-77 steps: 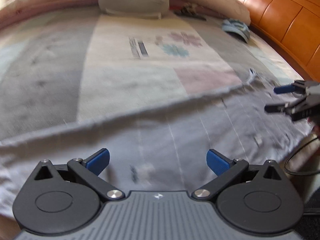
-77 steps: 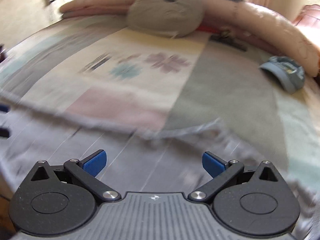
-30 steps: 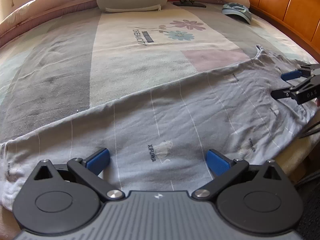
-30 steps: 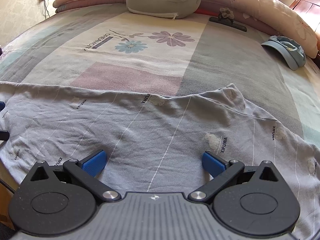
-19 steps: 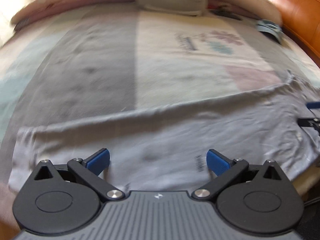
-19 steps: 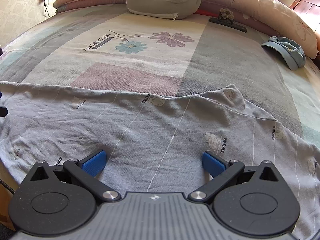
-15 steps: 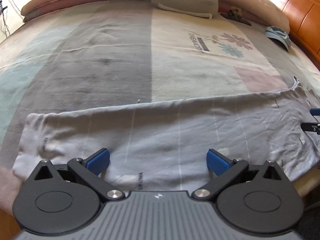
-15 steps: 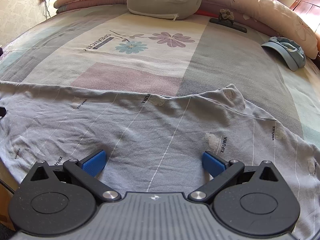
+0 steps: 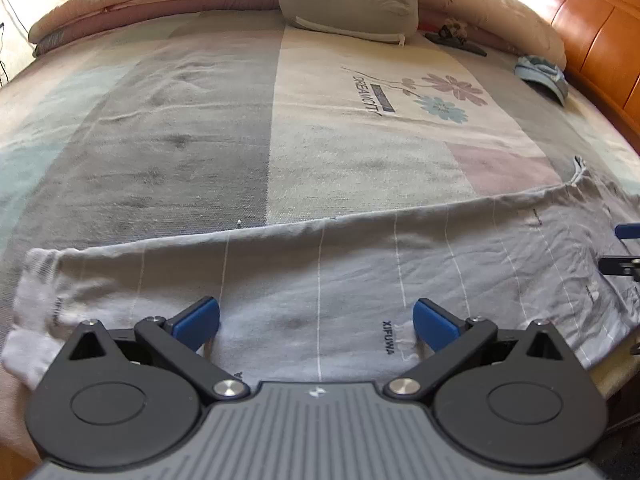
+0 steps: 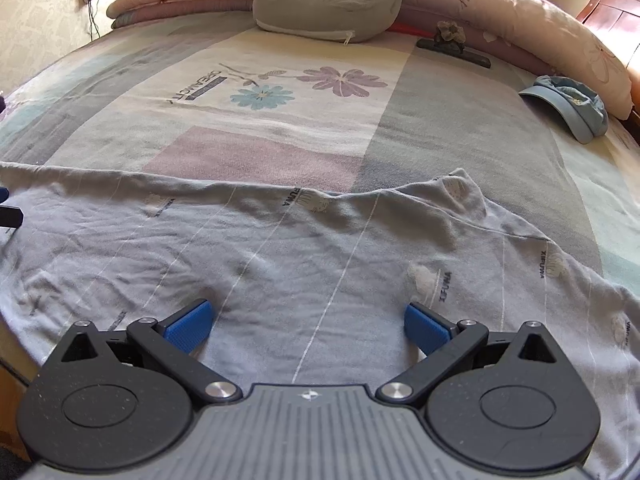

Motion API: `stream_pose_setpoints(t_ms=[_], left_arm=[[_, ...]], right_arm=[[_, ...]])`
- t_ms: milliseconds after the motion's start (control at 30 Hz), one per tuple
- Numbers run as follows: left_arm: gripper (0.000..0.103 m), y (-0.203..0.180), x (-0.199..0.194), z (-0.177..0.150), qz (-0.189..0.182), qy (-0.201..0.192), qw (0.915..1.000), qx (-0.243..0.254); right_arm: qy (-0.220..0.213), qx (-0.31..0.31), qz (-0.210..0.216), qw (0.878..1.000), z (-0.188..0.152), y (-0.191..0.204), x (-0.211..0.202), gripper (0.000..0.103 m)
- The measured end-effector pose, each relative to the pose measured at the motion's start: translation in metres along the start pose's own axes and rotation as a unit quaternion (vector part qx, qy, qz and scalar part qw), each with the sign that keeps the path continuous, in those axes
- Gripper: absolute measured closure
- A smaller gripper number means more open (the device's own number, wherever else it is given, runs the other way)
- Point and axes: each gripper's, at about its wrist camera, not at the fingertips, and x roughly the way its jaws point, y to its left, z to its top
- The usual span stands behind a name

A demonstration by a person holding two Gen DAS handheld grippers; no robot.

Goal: Fold clothes

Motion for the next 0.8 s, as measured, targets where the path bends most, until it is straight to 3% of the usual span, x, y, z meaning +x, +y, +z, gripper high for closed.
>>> stream_pose_setpoints(t_ms=[100,267,367,500,667,800], left_arm=[[0.001,-0.003,0.001,-0.002,-0.008,0.007,0.9999,0.011],[0.001,-0.01,0.0,-0.012,0.005,0.01,0.999,0.044],[0.001,-0.008,-0.004,-0.005,-0.006,0.012,0.9997,0.021],[0.001,-0.004,-0.003,-0.008,-0.023,0.006,0.9996,-0.013],[0.001,-0.013,-0.001,-0.017,-0.004,-0.002,0.9999,0.011],[0.001,-0.002,-0.005,-0.015,-0.023,-0.002,0.9996,-0.018]], right_arm=[[-0.005,0.005,0.025,1.0,-0.007,-0.008,-0.015,0.0],[0.027,0.002,0.014,1.0,-0.029,-0.021,-0.02,0.0],[0.025,-0.023,0.004,0.999,-0.033,-0.015,-0.021,0.0],[0.026,-0.009,0.001,1.0,-0.03,-0.015,-0.018,0.0],[0.035,0.002,-0.004,0.999,-0.024,-0.014,-0.017,0.0],[0.039,0.006,0.003,0.999,-0.015,-0.01,-0.016,0.0]])
